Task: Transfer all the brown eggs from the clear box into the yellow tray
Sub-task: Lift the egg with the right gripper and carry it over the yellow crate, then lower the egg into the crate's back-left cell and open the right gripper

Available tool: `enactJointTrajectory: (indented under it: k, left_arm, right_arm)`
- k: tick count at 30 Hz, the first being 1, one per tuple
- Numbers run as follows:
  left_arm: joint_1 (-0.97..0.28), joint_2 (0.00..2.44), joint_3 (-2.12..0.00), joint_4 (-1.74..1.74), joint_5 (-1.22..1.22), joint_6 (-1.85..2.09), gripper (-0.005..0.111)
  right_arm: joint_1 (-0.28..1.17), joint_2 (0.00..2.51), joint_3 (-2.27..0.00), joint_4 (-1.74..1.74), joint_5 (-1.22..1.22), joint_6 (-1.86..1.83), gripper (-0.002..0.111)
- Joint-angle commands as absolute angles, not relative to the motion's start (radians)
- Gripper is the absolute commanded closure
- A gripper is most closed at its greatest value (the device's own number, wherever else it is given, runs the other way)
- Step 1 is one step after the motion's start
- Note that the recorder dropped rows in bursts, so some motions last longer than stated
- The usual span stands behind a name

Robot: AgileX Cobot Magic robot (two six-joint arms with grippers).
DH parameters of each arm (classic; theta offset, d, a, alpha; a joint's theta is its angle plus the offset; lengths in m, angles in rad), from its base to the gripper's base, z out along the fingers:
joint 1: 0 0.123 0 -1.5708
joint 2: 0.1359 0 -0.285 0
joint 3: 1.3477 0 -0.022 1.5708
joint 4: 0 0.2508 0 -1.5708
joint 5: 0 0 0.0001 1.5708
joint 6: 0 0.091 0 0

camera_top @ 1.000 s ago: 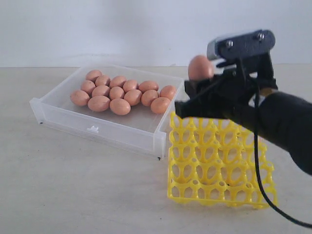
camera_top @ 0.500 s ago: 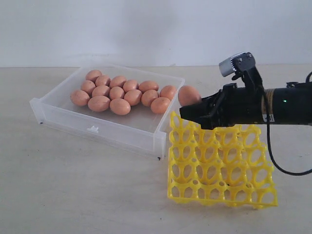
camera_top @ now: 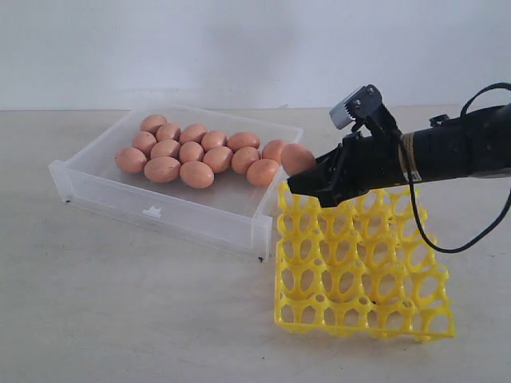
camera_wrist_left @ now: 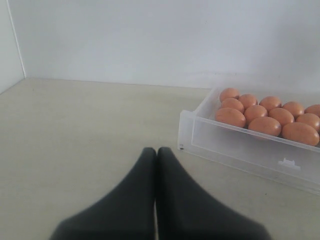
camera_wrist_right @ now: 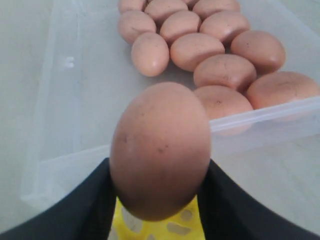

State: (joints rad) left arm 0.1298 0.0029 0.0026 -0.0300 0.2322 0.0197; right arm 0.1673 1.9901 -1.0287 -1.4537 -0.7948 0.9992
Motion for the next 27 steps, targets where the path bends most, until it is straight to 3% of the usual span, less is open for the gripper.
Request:
enactJointTrajectory:
  k: [1,27]
  left_arm:
    - [0.124,0.000,0.000,-0.035,0.232,0.020,0.111]
    - [0.124,0.000,0.000,-0.035,0.232,0.020,0.111]
  right_arm:
    - [0.159,2.040,-1.061,-1.478,-0.794,0.999,0.109]
    - [0.170,2.081,-1.090,-1.486,-0.781,0.956,0.108]
